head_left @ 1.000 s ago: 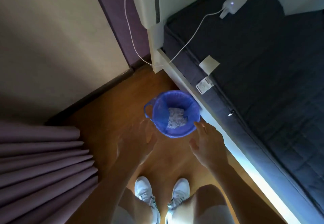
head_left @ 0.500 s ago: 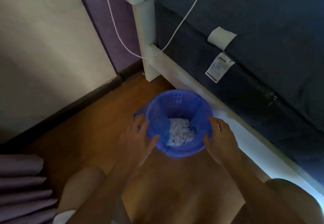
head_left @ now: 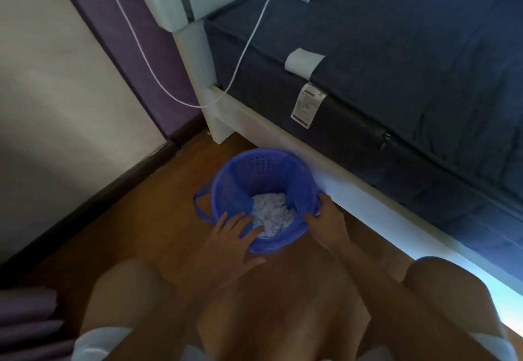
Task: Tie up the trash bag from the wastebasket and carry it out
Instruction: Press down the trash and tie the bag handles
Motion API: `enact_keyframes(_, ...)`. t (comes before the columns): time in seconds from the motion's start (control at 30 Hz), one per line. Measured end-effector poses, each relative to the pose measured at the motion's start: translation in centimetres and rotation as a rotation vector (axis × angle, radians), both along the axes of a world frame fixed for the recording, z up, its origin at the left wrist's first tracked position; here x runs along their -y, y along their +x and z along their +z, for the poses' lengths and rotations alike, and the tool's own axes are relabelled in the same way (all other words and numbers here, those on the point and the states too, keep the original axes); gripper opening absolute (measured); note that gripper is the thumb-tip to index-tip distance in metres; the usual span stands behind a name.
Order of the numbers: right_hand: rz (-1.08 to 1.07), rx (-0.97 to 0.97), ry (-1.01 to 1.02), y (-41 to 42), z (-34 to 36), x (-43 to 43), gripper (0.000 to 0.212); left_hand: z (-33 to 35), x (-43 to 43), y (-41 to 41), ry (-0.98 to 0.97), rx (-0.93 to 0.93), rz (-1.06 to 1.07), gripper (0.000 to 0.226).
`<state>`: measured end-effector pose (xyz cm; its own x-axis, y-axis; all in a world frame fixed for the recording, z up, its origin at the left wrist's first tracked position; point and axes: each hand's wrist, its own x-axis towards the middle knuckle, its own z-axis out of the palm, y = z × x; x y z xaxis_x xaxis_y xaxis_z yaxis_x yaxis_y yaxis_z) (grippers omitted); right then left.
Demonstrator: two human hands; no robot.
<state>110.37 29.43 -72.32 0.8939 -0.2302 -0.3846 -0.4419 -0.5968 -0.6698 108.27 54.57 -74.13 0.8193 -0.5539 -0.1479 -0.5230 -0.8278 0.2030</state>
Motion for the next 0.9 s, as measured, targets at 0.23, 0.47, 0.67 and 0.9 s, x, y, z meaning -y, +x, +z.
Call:
enact_keyframes(0.23, 0.003, 0.054, 0.187, -1.1, -2.9, -0.2, 0.036, -1.8, -0.4, 0.0, 0.016, 0.045, 0.025, 0.068)
enact_keyframes(0.47, -0.537, -0.148, 0.49, -0.4, -4.8, 1.8, 0.034, -3.4, -0.7, 0.1, -0.048, 0.197, 0.017, 0.069)
enact_keyframes(0.67, -0.556, -0.193, 0.783, 0.8, -4.5, 0.9, 0.016, -3.8, -1.1, -0.1, -0.055, 0.245, 0.013, 0.069)
enact_keyframes(0.9, -0.545, -0.129, 0.973, 2.3, -4.0, 1.2, 0.024, -3.8, -1.0, -0.2, -0.091, 0.268, 0.04, 0.064)
